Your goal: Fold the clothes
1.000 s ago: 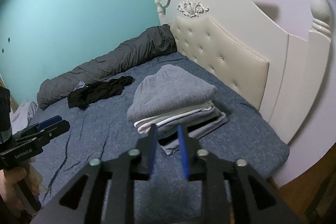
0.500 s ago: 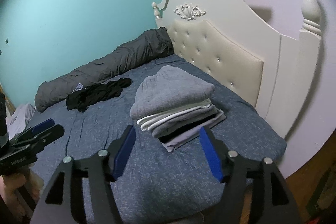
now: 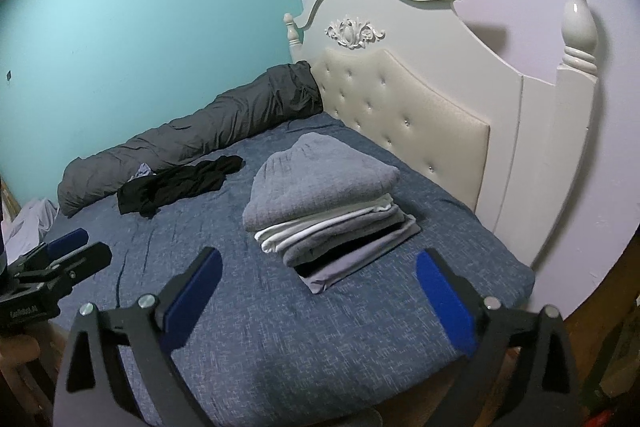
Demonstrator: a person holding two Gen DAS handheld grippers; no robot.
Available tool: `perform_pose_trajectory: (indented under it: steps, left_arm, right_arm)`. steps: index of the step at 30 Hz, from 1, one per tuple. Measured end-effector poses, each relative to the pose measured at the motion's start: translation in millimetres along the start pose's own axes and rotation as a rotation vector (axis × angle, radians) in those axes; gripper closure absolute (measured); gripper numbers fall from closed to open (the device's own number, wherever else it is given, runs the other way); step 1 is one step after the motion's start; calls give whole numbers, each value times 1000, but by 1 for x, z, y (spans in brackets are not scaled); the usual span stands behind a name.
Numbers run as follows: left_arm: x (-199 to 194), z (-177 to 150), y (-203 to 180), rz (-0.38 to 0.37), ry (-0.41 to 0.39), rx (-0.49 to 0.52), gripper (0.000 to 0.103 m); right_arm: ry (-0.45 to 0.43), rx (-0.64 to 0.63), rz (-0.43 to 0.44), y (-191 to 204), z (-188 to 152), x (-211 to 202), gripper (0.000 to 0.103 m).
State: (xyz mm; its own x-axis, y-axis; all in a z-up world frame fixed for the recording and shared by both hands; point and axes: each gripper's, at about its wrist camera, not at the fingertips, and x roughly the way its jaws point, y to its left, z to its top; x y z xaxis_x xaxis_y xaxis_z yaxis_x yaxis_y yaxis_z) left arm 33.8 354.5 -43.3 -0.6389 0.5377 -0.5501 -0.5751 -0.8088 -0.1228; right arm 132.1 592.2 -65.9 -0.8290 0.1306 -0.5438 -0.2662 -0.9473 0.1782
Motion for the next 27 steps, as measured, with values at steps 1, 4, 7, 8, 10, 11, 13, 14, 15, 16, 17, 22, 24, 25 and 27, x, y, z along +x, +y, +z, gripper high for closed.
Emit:
perform_pose_trajectory:
  steps: [1,4,7,8,10,11,13,14,15,16,17,22,24,25,27]
  left_arm:
    - [0,-1,0,2,0,-3,0]
    - [0,-3,2,11,2,-17,0]
    - [-2,-5,4,4,2,-28,0]
    - [-3,-6,4,9,-1,-29,0]
    - [-5,-7,4,16,-4,-29,0]
    - [-6,-8,5,16,-5,-31,0]
    - [-6,-9,6,7,2,-36,0]
    - [-6,-10,6,2,6,-40,0]
    - [-7,-11,6,2,7,-43,0]
    - [-7,-11,7,8,5,-44,0]
    - [-8,-12,7,11,4,-45,0]
    - [-10,-13,6,11,-3,-35,0]
    - [-11,-14,5,14,-5,-29,0]
    - [-11,-14,5,14,-5,-27,0]
    - [-11,-14,4,14,-5,-25,0]
  right_arm:
    - [-1,1,-6,0,-1,-1,4]
    - [-5,3,-15,0,-3,-3,4]
    - [-2,3,-10,1,-6,-4,3]
    - [-1,3,-8,2,-8,-4,3]
    - [2,1,-5,3,-10,-3,3]
    - [3,-1,-3,4,-11,-3,3]
    - [6,1,2,5,-13,-2,3]
    - [9,4,5,5,-14,-1,3]
    - [11,8,7,5,-15,-1,3]
    - [12,10,8,5,-16,0,3]
    - [13,12,9,5,-17,0,3]
    - [20,8,6,5,-20,2,3]
    - [21,7,3,5,-20,2,3]
    - [20,7,1,5,-20,3,3]
    - [18,5,-2,4,-19,3,3]
